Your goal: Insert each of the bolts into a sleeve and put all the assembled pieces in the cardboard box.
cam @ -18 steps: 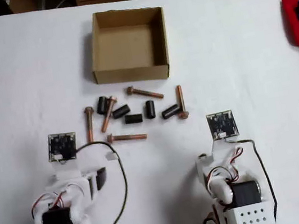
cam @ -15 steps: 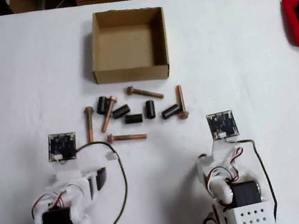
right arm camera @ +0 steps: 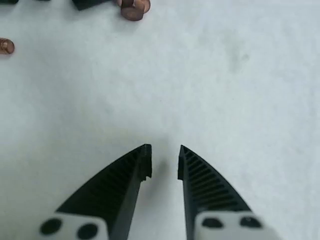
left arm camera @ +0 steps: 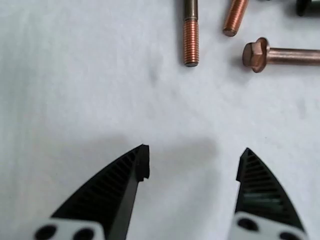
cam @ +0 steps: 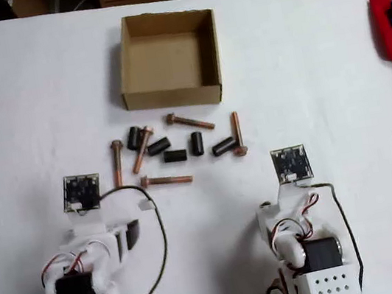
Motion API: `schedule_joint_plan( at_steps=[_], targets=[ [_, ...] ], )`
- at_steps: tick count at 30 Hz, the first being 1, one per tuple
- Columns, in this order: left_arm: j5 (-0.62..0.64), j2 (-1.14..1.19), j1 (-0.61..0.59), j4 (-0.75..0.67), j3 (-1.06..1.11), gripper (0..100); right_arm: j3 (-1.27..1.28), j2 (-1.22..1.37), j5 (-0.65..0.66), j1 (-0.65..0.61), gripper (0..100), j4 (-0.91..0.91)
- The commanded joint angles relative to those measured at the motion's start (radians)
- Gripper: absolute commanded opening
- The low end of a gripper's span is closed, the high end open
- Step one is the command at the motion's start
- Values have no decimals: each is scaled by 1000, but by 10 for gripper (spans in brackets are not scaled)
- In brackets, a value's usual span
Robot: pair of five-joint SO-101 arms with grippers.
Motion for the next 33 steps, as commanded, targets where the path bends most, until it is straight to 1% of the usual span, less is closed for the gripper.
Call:
schedule_joint_plan(
  at_steps=[1, 27, 29, 33],
  targets=[
    [9, -20, -9, 3, 18, 298, 9, -8, -5, 4, 88, 5],
    [9, -20, -9, 3, 18, 298, 9, -10, -2, 2, 90, 5],
    [9, -20, -9, 3, 18, 298, 9, -15, 0, -31, 91, -1],
    [9, -20, -9, 3, 18, 298, 9, -15, -6, -157, 90, 5]
  ],
)
